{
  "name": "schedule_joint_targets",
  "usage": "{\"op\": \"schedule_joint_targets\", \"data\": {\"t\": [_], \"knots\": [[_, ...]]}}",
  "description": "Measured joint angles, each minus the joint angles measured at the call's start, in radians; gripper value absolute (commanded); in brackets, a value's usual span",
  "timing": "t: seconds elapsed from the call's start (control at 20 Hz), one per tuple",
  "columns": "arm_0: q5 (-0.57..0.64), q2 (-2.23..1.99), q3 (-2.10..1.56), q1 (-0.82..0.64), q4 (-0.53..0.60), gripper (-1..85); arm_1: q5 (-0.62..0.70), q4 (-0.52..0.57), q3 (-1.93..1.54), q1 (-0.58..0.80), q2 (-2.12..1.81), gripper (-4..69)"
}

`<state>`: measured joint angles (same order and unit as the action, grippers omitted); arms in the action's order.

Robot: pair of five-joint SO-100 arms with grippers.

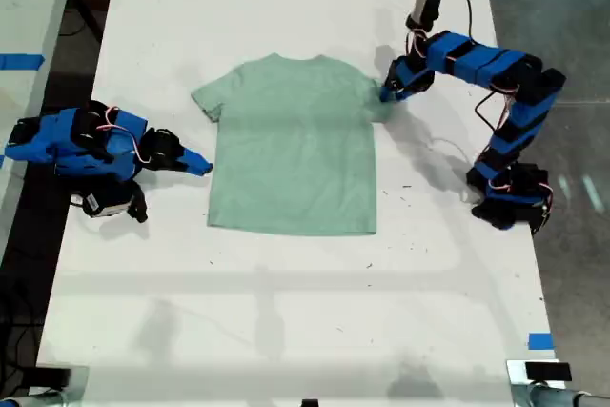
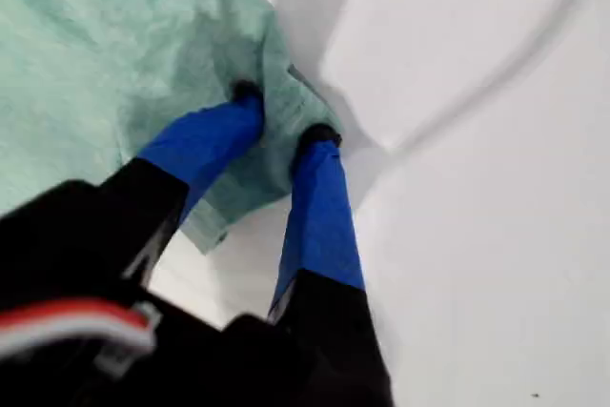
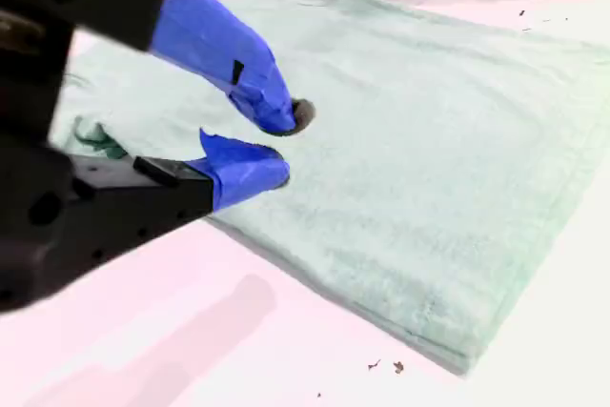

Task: Fold t shirt

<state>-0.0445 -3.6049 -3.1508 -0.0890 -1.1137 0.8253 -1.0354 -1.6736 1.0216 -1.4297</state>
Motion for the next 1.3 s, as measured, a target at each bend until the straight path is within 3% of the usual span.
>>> {"op": "schedule_joint_targets", "data": {"t": [0.15, 0.35, 0.55, 0.7, 0.85, 1.05, 1.1, 1.15, 1.2, 1.3], "knots": [[0.000, 0.000, 0.000, 0.000, 0.000, 5.1, -0.005, -0.002, -0.015, -0.002, -0.049, 0.2], [0.000, 0.000, 0.000, 0.000, 0.000, 5.1, 0.005, -0.169, 0.106, -0.011, -0.155, 0.2], [0.000, 0.000, 0.000, 0.000, 0.000, 5.1, 0.009, -0.331, 0.399, -0.170, -0.178, 0.2], [0.000, 0.000, 0.000, 0.000, 0.000, 5.1, -0.006, -0.325, 0.468, -0.324, -0.175, 0.2], [0.000, 0.000, 0.000, 0.000, 0.000, 5.1, -0.017, -0.252, 0.469, -0.448, -0.075, 0.2], [0.000, 0.000, 0.000, 0.000, 0.000, 5.1, -0.040, -0.163, 0.469, -0.520, 0.146, 0.1], [0.000, 0.000, 0.000, 0.000, 0.000, 5.1, -0.041, -0.147, 0.469, -0.518, 0.183, 2.0], [0.000, 0.000, 0.000, 0.000, 0.000, 5.1, -0.041, -0.129, 0.471, -0.512, 0.215, 25.5], [0.000, 0.000, 0.000, 0.000, 0.000, 5.1, -0.034, -0.109, 0.471, -0.511, 0.235, 39.3], [0.000, 0.000, 0.000, 0.000, 0.000, 5.1, -0.009, -0.095, 0.471, -0.525, 0.238, 33.3]]}}
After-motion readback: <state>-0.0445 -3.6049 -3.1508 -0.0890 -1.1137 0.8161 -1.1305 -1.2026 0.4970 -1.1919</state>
